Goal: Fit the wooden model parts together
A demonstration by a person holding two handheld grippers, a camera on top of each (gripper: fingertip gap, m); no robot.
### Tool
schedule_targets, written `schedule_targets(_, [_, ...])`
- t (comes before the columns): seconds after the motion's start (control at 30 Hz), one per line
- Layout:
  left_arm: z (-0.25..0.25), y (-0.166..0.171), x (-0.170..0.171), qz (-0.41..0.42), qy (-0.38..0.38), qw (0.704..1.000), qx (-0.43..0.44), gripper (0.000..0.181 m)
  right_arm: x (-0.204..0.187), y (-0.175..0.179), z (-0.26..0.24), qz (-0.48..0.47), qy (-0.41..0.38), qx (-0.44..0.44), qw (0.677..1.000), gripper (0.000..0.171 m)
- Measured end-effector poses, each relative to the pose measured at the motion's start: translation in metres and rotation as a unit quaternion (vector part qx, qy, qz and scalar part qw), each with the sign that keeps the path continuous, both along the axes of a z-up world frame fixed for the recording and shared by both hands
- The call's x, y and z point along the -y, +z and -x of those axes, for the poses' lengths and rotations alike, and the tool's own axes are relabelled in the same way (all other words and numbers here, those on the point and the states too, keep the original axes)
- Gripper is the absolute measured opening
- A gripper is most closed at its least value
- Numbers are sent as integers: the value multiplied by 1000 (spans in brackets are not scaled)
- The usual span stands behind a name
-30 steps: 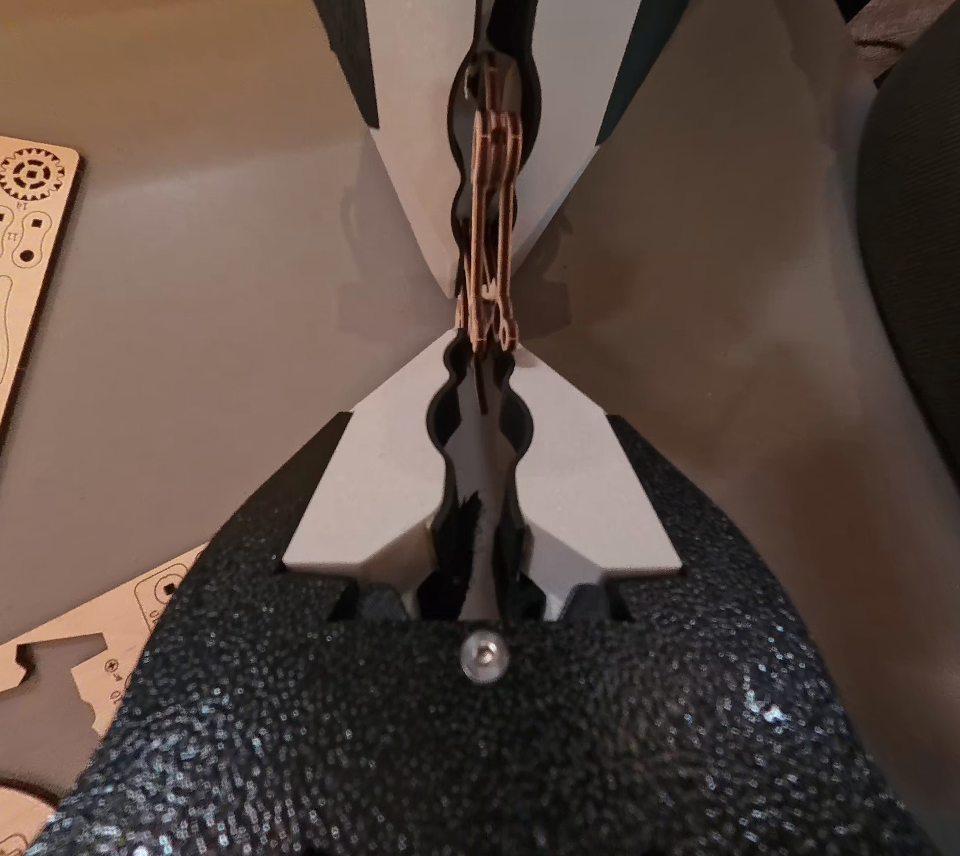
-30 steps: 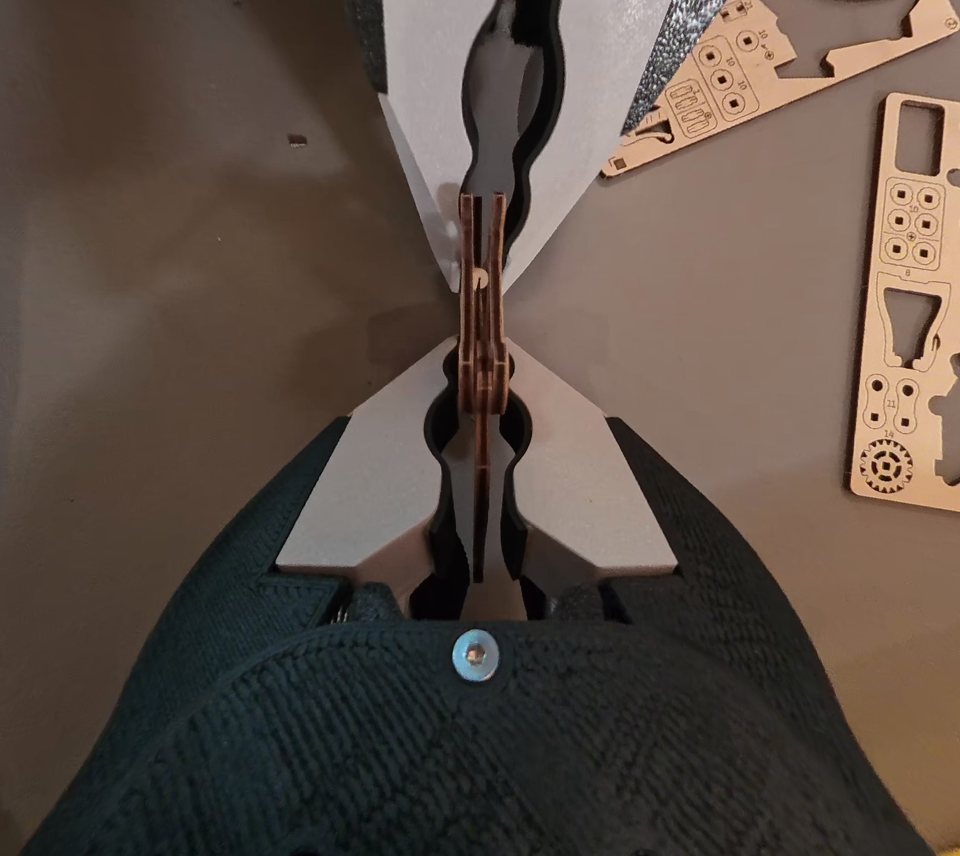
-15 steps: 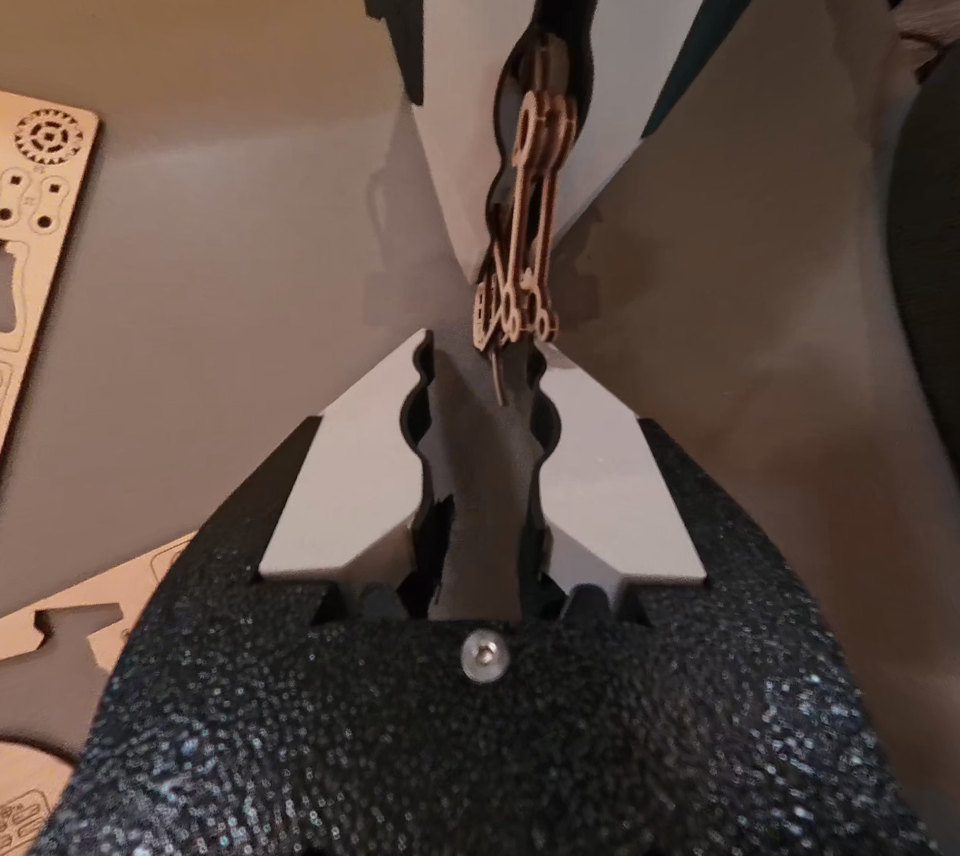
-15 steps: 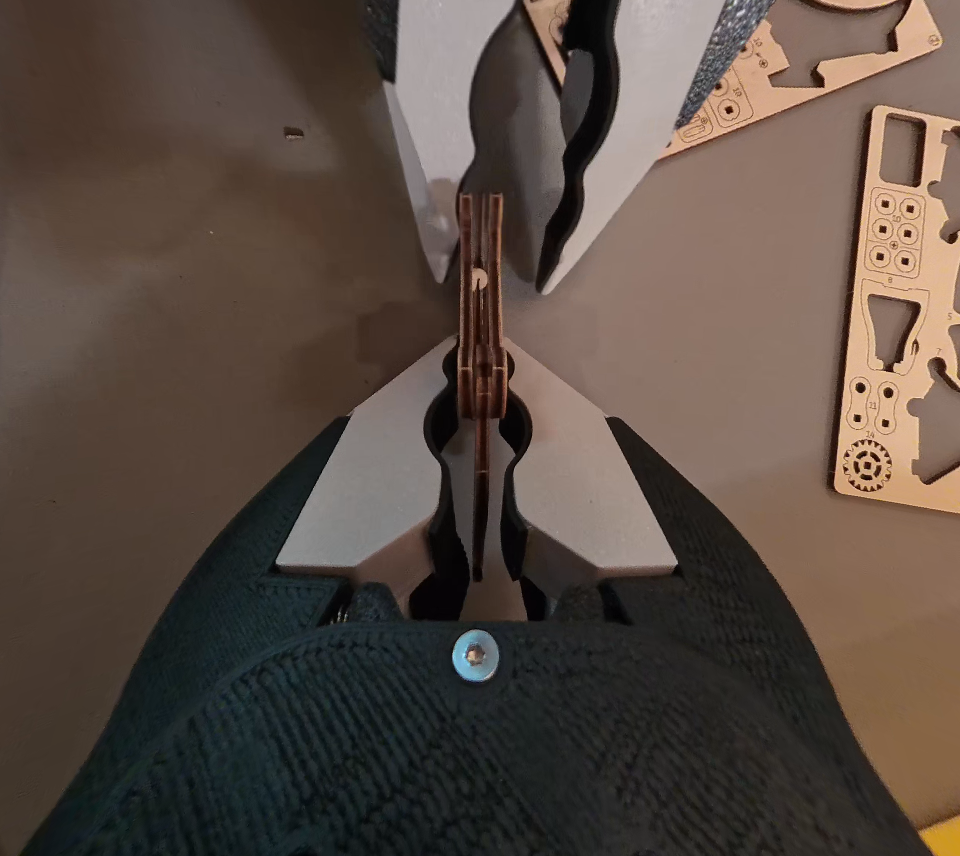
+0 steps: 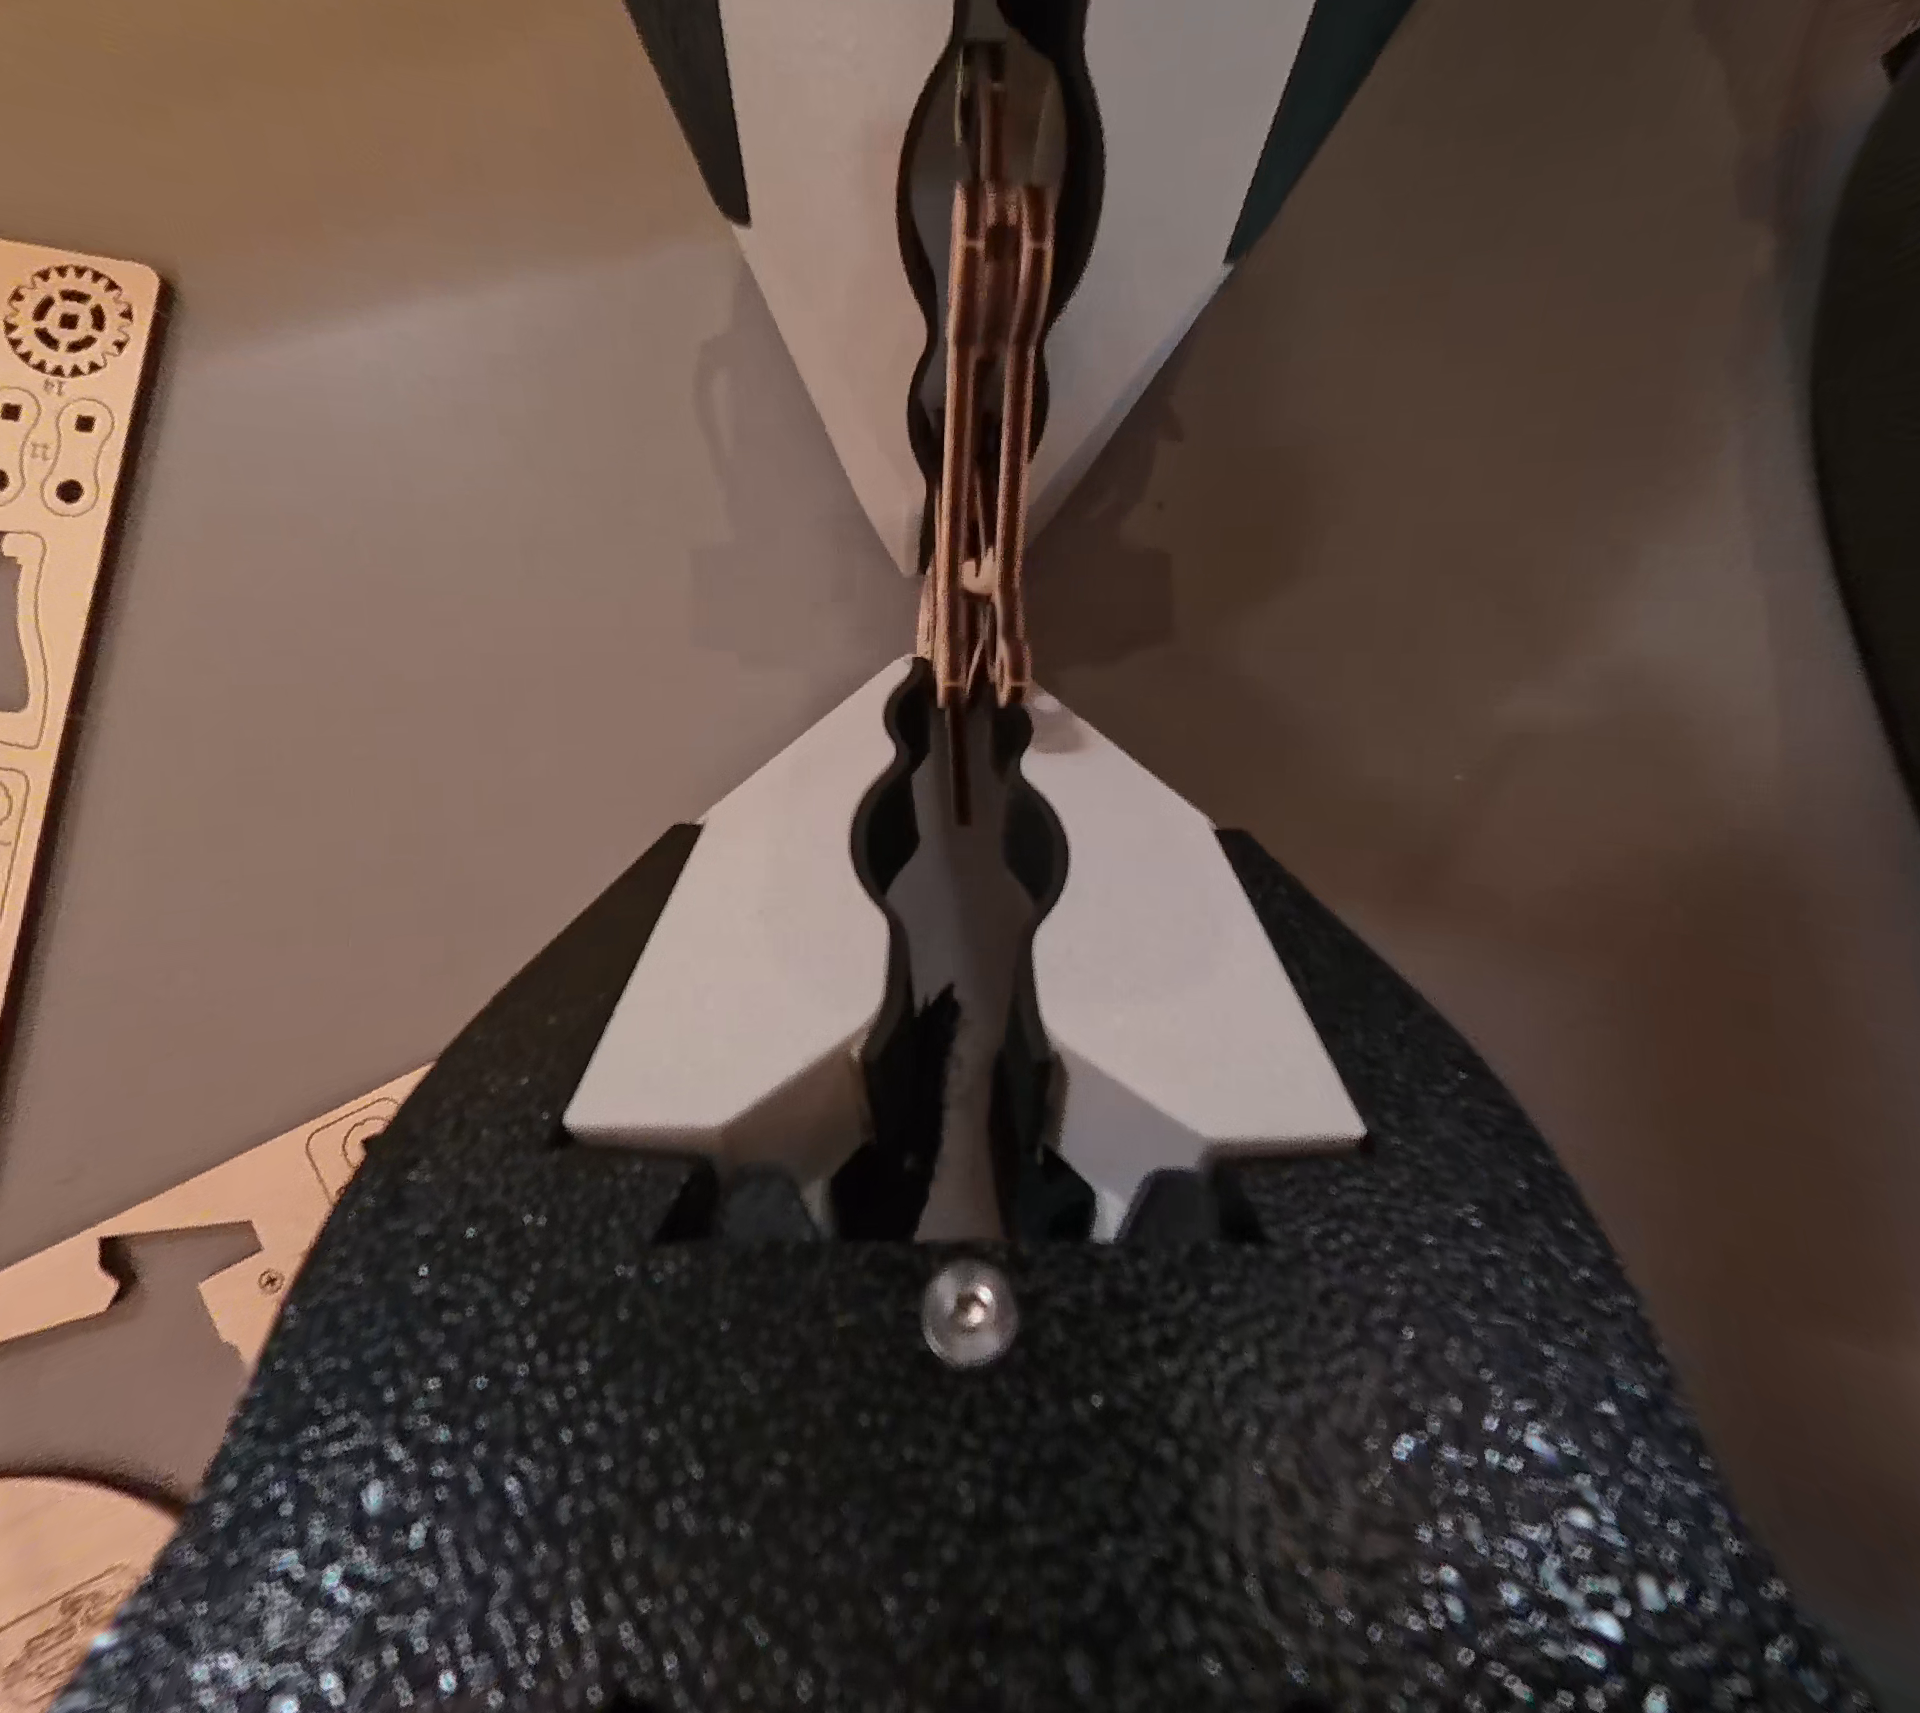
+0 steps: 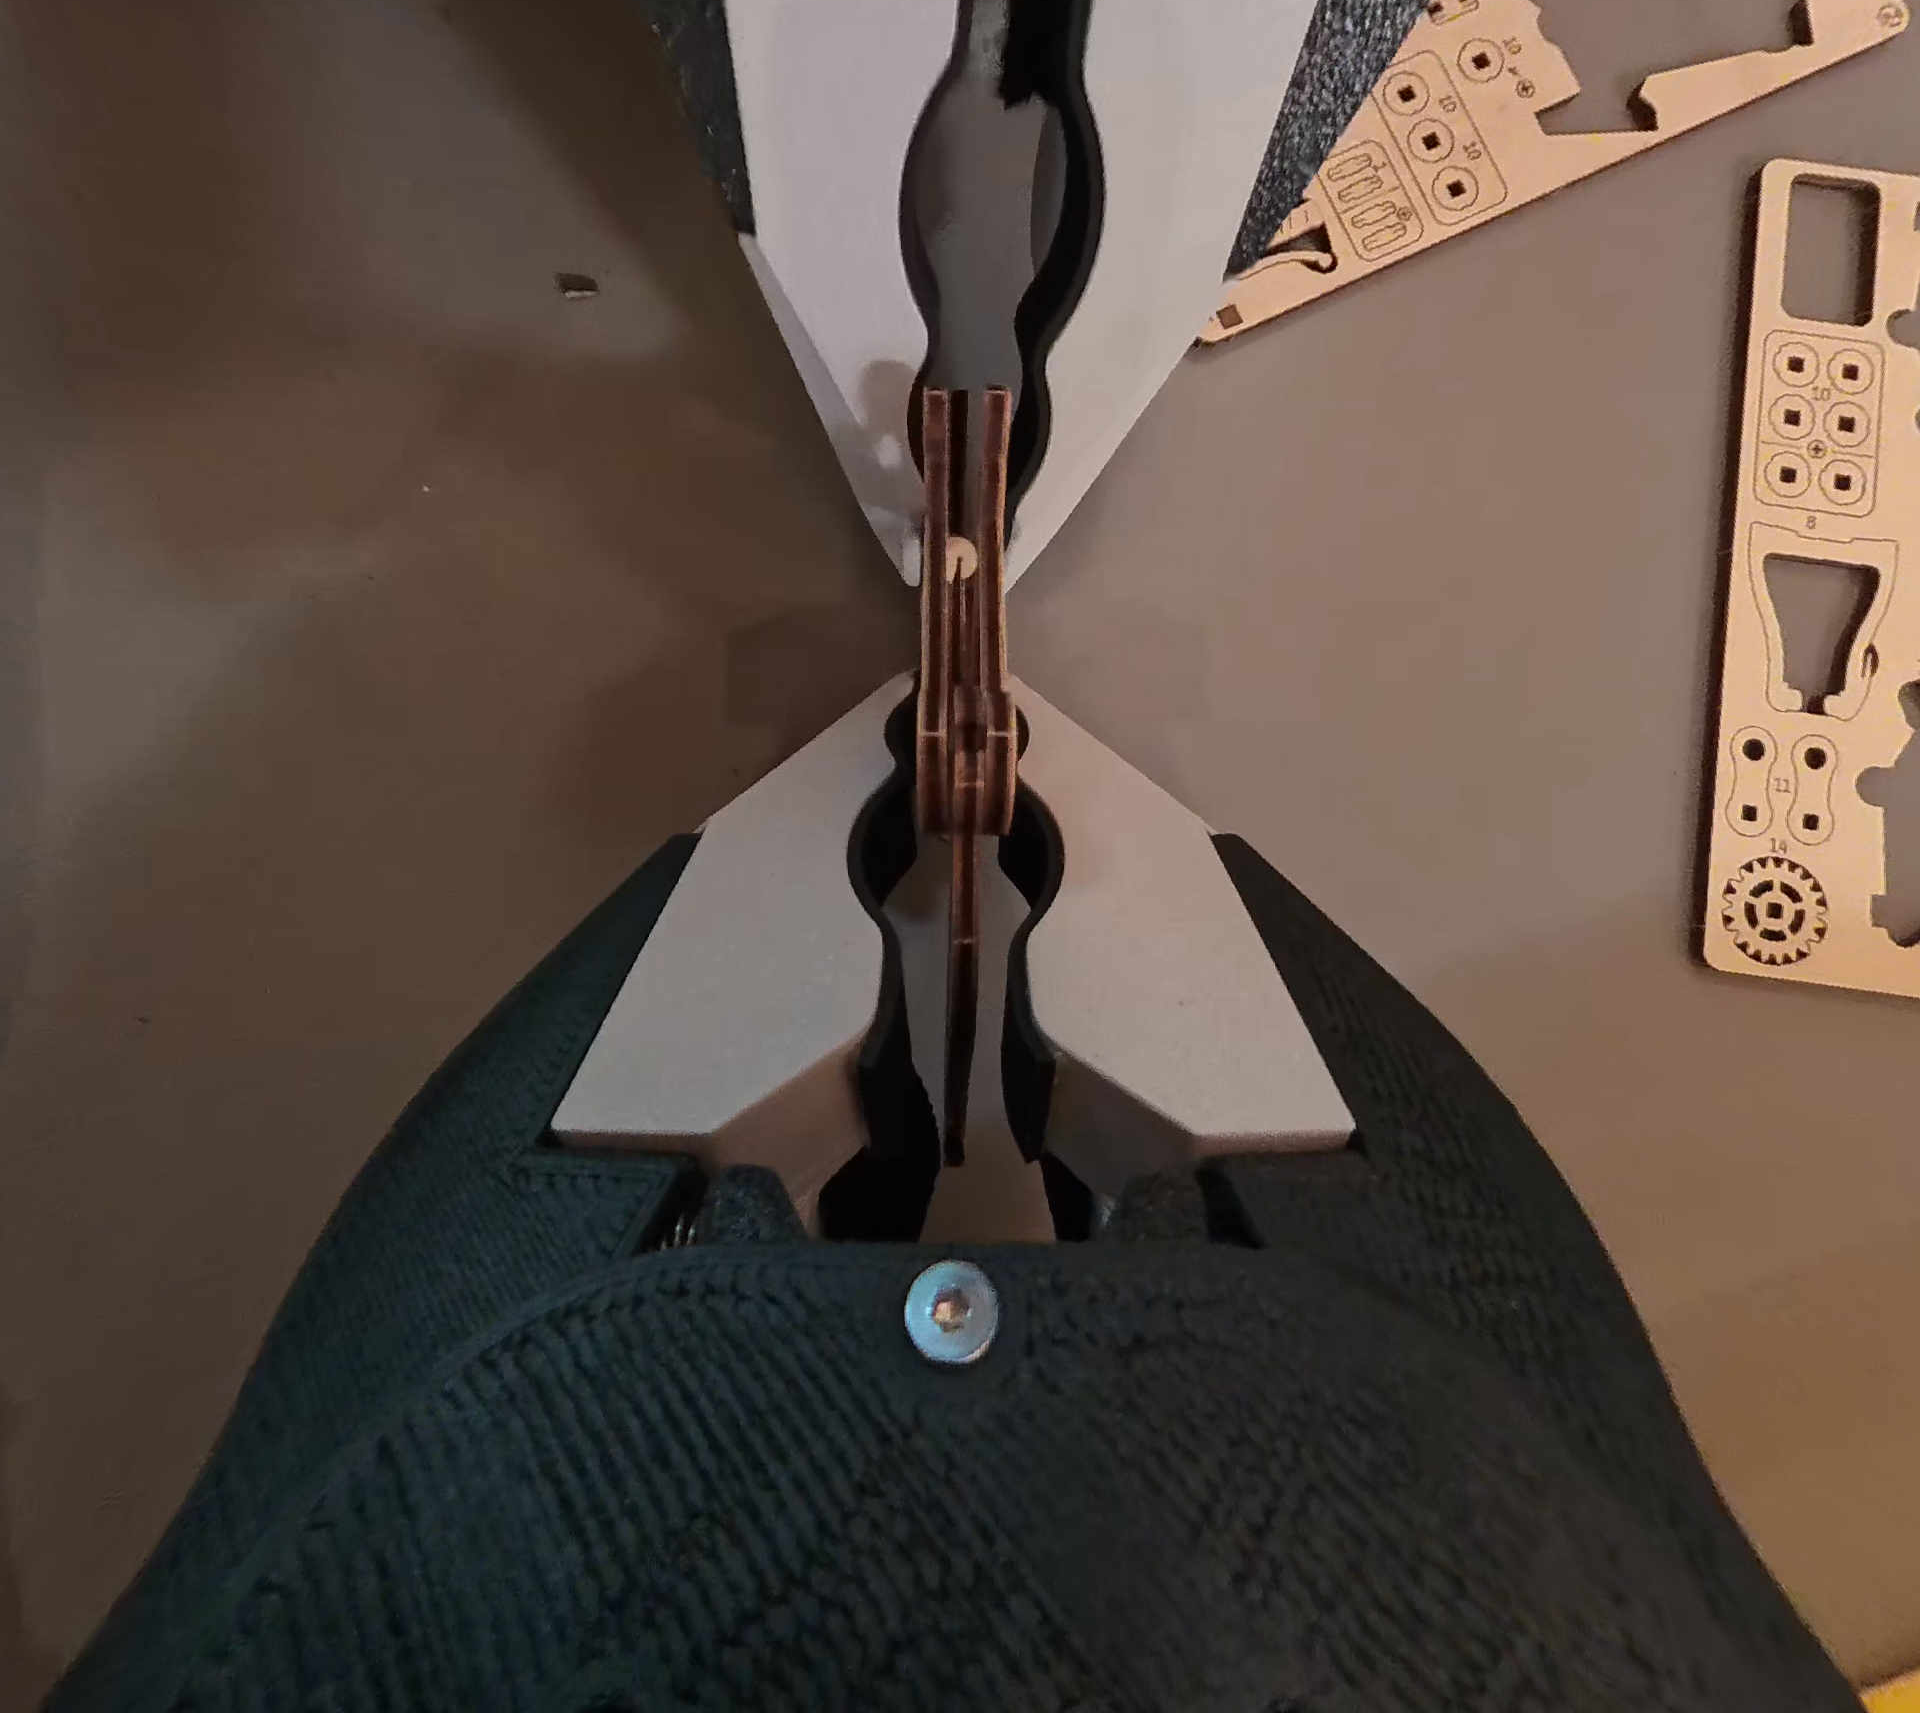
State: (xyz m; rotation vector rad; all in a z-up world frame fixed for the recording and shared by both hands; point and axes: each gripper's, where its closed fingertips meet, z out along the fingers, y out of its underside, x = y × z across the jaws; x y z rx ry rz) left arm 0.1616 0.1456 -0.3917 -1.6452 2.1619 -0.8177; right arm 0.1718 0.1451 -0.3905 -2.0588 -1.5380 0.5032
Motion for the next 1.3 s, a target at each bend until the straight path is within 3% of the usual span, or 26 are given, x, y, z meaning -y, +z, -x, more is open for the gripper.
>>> schedule_targets(0.37, [0, -1, -1, -27, -2, 999, -16, 6, 1, -1, -1, -11, 3, 31, 999, 8])
schedule_targets(0.63, [-1, 1, 1, -3, 10, 1000, 6, 8, 0, 0, 0, -9, -8, -5, 1000, 8])
schedule_targets(0.87, [7, 23, -5, 35, 58, 995, 79, 31, -6, 2, -6, -42, -12, -24, 999, 8])
schedule_targets(1.0, [16, 36, -22, 36, 114, 985, 126, 39, -18, 13, -4, -147, 15, -29, 989, 7])
schedule_targets(1.07, [18, 43, -28, 43, 135, 977, 158, 46, -24, 28, 1, -257, 50, -34, 964, 7])
schedule_targets(1.13, [17, 53, -29, 77, 147, 966, 200, 54, -28, 43, 2, -386, 85, -13, 919, 7])
schedule_targets(1.3, [14, 70, -15, 110, 132, 939, 299, 73, -26, 78, 1, -640, 118, 54, 757, 7])
